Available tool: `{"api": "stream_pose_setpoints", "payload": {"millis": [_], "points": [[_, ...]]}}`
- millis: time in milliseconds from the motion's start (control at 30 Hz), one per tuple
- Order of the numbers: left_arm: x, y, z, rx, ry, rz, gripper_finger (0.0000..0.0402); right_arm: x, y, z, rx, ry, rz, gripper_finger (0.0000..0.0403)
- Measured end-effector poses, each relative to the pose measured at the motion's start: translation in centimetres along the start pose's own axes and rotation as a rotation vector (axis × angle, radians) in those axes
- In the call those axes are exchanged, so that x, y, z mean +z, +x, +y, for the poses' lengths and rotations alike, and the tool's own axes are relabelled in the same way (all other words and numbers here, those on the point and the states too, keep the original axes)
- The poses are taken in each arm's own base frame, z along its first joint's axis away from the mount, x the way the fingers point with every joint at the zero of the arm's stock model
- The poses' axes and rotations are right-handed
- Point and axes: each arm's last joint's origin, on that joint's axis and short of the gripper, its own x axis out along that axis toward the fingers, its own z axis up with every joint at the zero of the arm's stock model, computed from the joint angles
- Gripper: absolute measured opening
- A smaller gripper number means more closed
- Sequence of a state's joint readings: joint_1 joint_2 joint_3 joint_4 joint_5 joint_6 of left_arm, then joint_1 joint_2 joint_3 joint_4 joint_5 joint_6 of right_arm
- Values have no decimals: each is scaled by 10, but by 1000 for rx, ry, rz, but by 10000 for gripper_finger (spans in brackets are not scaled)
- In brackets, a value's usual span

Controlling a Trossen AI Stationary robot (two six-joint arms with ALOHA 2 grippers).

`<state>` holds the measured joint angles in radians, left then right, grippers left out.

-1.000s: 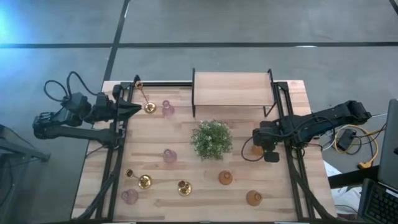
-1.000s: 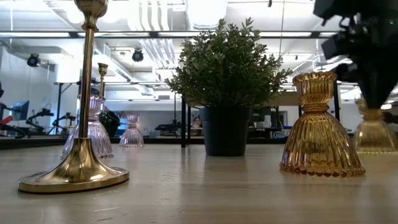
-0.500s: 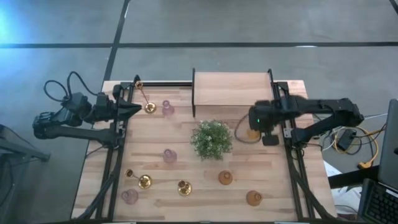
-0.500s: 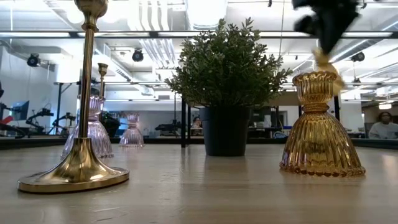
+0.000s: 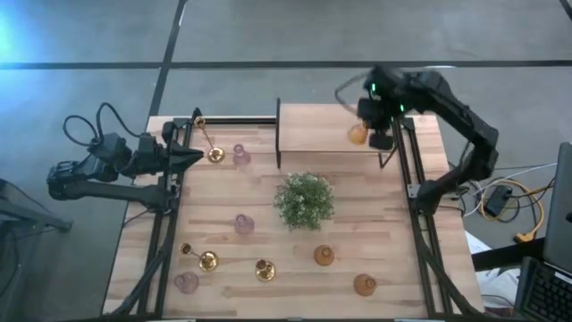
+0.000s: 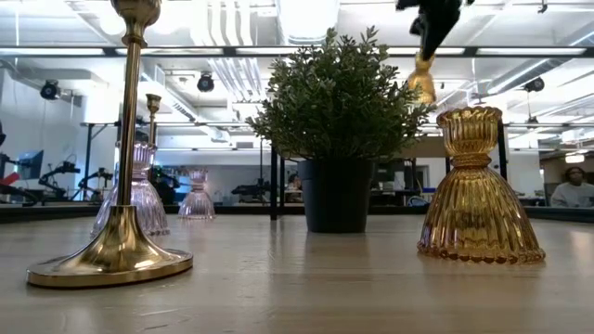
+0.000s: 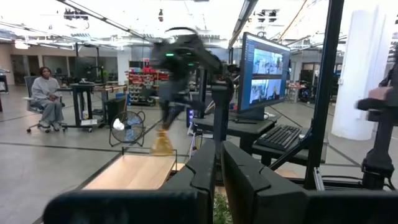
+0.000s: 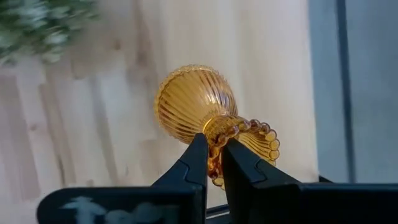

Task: Pick & Place candle stick holders
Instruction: Put the top orange candle holder on the shelf

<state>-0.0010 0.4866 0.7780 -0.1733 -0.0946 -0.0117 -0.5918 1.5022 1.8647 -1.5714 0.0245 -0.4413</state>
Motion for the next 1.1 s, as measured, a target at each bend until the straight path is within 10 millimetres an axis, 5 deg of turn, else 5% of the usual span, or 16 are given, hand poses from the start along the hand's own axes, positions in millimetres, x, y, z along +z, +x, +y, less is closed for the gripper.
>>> {"api": "stream_pose_setpoints", "payload": {"millis": [300, 433, 667, 1100], "points": [[0, 0, 0, 0, 0, 0, 30, -10, 37, -99, -58, 358, 114, 18], [0, 0, 0, 1, 0, 0, 30, -14, 62, -128, -48, 475, 175, 18], [0, 0, 0, 1, 0, 0, 30, -17, 80, -145, -103, 491, 260, 18], [0, 0, 0, 0, 0, 0, 30, -21, 71, -142, -150, 510, 271, 18]]}}
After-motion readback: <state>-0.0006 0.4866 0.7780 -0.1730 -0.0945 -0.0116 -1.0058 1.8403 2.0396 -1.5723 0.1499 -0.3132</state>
